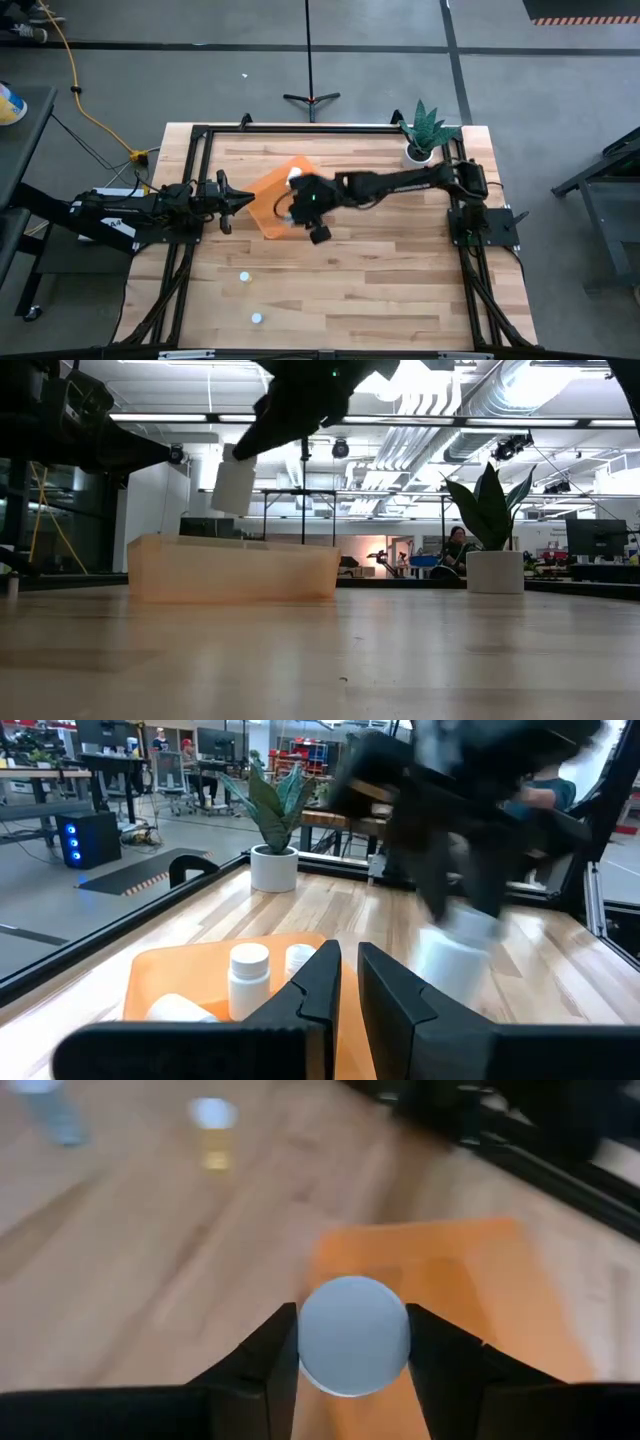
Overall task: Pick and place pill bottles into a basket
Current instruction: Put the white pill bottle into the orange bin, then put the yellow pill bottle into the orange bin
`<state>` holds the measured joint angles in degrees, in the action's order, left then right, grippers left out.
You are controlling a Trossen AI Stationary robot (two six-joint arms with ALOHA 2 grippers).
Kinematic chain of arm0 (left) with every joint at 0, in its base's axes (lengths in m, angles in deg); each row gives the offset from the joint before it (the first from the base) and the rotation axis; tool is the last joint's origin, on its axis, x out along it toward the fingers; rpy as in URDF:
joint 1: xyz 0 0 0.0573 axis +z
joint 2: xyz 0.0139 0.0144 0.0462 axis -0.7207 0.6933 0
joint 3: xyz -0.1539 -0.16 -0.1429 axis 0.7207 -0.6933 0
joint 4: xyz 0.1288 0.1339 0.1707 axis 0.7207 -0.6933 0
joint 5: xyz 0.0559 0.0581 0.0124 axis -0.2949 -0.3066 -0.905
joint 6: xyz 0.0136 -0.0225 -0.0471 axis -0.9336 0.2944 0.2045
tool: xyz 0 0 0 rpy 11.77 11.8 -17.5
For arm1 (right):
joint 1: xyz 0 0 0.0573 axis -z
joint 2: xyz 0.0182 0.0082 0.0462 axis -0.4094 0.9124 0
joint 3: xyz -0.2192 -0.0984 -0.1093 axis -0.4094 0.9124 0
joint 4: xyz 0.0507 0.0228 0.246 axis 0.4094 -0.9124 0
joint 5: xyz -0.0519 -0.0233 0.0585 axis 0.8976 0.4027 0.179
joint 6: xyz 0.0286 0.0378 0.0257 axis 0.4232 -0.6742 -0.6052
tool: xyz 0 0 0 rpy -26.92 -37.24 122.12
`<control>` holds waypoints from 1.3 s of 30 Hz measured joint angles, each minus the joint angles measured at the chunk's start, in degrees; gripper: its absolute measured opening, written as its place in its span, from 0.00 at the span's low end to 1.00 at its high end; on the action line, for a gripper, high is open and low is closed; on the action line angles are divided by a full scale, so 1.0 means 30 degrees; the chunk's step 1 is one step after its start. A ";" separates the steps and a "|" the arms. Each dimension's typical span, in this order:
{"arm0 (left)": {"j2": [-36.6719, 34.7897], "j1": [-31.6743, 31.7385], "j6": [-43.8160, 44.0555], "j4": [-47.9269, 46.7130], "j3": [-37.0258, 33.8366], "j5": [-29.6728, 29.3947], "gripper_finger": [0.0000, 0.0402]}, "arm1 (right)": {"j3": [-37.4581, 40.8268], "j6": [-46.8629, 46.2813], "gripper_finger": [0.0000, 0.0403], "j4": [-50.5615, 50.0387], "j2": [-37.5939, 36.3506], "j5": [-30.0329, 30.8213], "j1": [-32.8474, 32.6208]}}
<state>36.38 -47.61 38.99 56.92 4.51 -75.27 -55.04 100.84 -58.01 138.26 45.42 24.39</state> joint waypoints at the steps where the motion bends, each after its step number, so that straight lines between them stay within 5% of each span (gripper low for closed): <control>1: 0.0000 -0.0007 0.0000 -0.0001 -0.0004 0.0000 0.18 | -0.0009 -0.0041 0.36 0.0078 -0.0014 0.0069 0.0417; 16: 0.0000 0.0000 0.0000 -0.0001 0.0003 0.0007 0.18 | 0.0053 -0.1743 0.37 0.0209 0.2410 -0.1643 0.4427; 28: 0.0000 0.0000 0.0000 -0.0001 0.0000 0.0004 0.18 | 0.0036 -0.2571 0.56 0.0055 0.2711 -0.1609 0.4424; 39: 0.0000 -0.0007 0.0000 -0.0001 0.0003 0.0007 0.18 | 0.0546 -0.3104 0.46 -0.4606 -0.1730 -0.2913 0.4182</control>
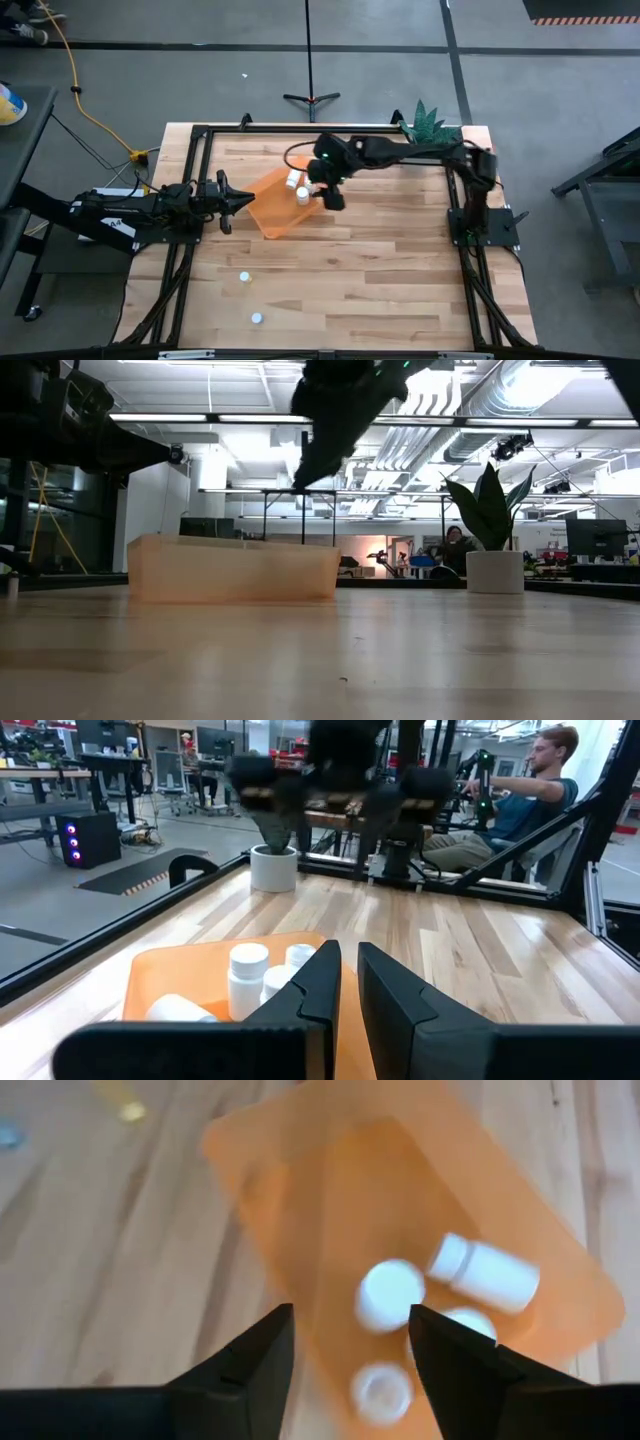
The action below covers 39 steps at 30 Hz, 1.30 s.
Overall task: Pick and place pill bottles into a basket
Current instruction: Put the yellow pill bottle into the orange bin
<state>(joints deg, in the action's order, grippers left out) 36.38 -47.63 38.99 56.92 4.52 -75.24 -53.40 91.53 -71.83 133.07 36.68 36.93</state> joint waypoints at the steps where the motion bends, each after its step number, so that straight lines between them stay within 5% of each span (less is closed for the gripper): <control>1: 0.0000 0.0002 0.0000 -0.0007 -0.0002 0.0000 0.18 | 0.0601 -0.0003 0.44 -0.0089 -0.0691 0.0059 -0.0135; 6: 0.0000 0.0004 0.0058 -0.0007 -0.0003 0.0015 0.18 | 0.7307 -0.0912 0.34 0.3516 -0.6467 0.1288 -0.0747; 12: 0.0000 0.0007 0.0058 0.0000 0.0000 0.0007 0.18 | 1.7913 -0.3420 0.23 1.1960 -1.4936 0.3575 -0.1159; 17: 0.0000 0.0006 0.0058 0.0000 0.0000 0.0007 0.18 | 2.4177 -0.4272 0.18 1.7119 -2.1283 0.5793 -0.1804; 21: 0.0000 0.0002 0.0053 0.0000 0.0000 0.0007 0.18 | 2.6800 -0.4495 0.15 1.7459 -2.5941 0.7339 -0.2148; 29: 0.0000 0.0007 -0.0007 0.0000 -0.0005 -0.0007 0.18 | 2.9349 -0.4870 0.11 1.5563 -3.2732 0.6687 -0.2198; 39: 0.0007 0.0004 0.0035 0.0297 0.0084 -0.0069 0.26 | 3.0629 -0.5565 0.10 1.4826 -3.4691 0.8292 -0.2191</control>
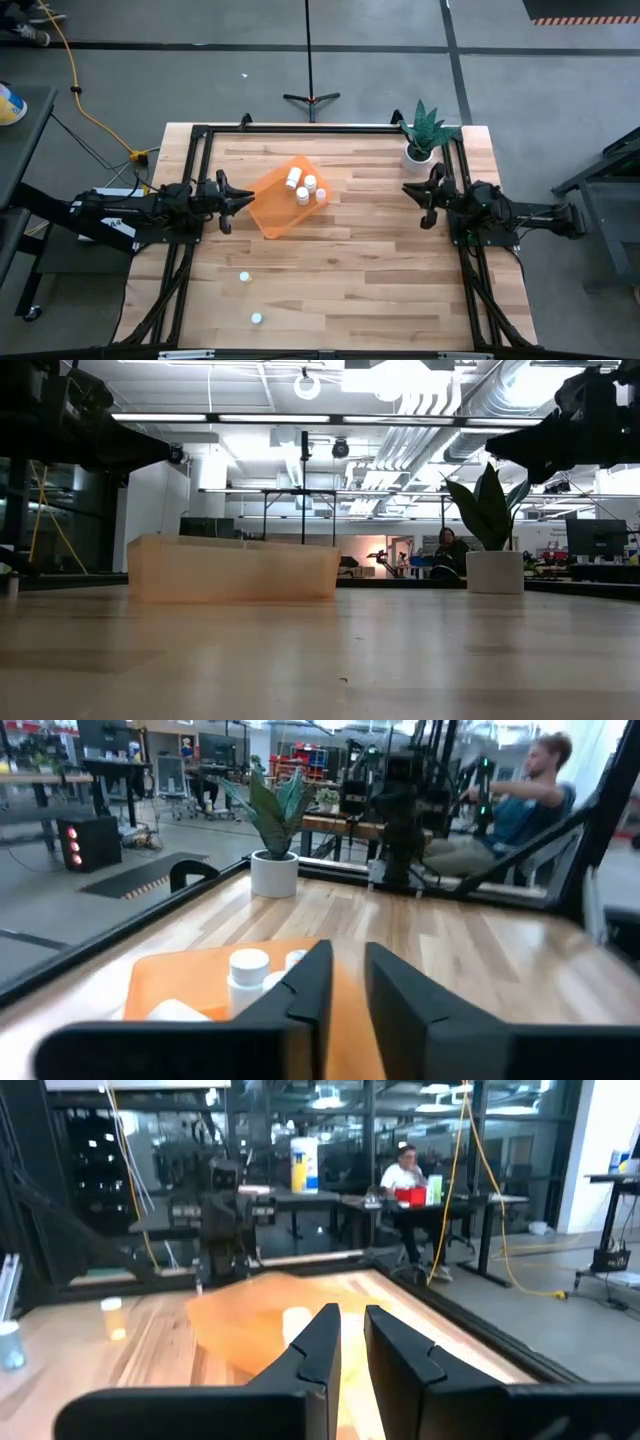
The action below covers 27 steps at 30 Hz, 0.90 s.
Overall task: Pick and place pill bottles into a basket
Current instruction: Put the yellow pill bottle into the orange bin
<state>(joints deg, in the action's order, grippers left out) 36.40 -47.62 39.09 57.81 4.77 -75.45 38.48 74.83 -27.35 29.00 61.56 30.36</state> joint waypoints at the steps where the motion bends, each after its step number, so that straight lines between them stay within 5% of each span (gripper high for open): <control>1: 0.0003 0.0001 0.0255 -0.0183 0.0241 -0.0003 0.29 | 0.0000 -0.0001 0.11 -0.0330 0.0000 0.0004 0.0000; 7: 0.0318 0.0003 0.0642 0.0185 0.3103 0.1991 0.55 | 0.0000 -0.1215 0.10 -0.1698 0.0015 0.0418 0.0000; 11: 0.2123 -0.0004 0.1598 0.0039 0.4809 0.3768 0.63 | 0.0000 -0.1795 0.10 -0.1722 0.0008 0.1507 0.0000; 19: 0.9435 -0.0008 0.3830 -0.1493 0.8179 0.6992 0.55 | 0.0007 -0.1855 0.12 -0.1817 0.0015 0.2171 0.0000; 27: 1.6569 -0.1241 0.8750 -0.6647 1.2206 0.9049 0.44 | 0.0007 -0.1323 0.12 -0.1954 0.0015 0.2142 0.0000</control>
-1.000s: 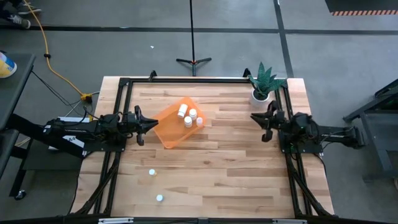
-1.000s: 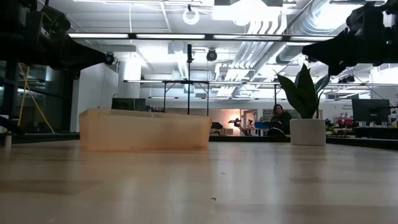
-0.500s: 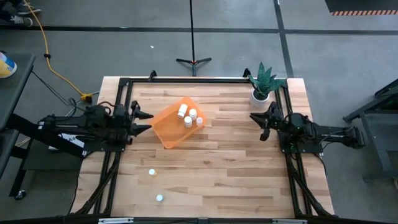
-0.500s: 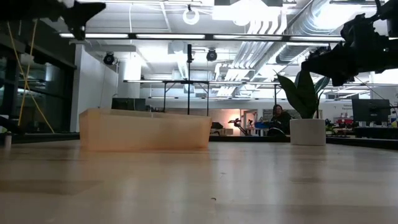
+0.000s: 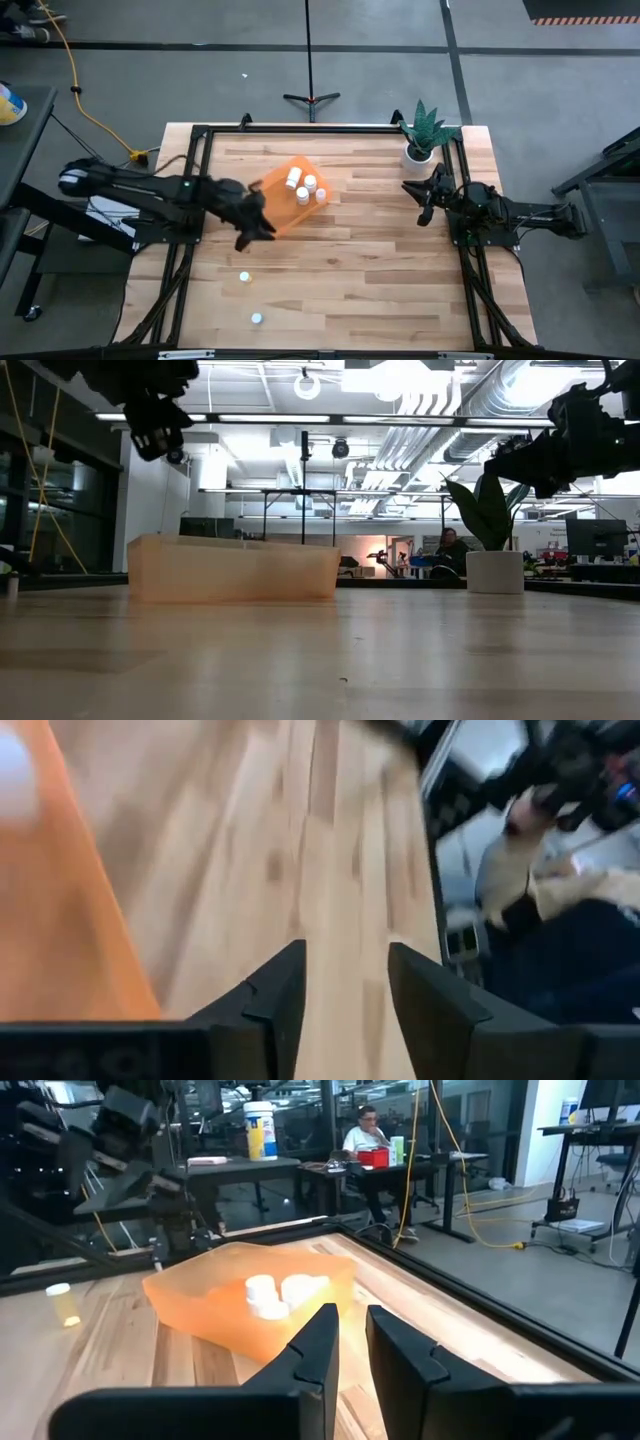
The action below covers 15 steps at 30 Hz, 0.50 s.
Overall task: Pick and place pill bottles into a basket
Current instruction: Put the yellow pill bottle into the orange bin
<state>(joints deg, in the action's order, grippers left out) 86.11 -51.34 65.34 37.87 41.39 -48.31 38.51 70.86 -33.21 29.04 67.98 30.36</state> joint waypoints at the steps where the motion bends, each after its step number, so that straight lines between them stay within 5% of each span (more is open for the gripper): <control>1: 0.0707 -0.0375 0.0604 -0.0740 0.0627 0.0004 0.43 | 0.0000 0.0132 0.12 -0.0014 0.0000 0.0006 0.0000; 8: 0.4965 -0.3293 0.5629 -0.7481 0.5819 -0.1434 0.39 | 0.0007 0.0409 0.13 -0.0060 0.0000 -0.0006 0.0000; 15: 0.7792 -0.5460 1.3620 -1.3374 0.8890 -0.2413 0.39 | 0.0007 0.0549 0.12 -0.0089 0.0000 -0.0008 0.0000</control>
<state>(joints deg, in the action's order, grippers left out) 109.49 -67.72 106.20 -2.25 68.06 -55.54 38.53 72.51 -33.48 29.04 67.96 30.36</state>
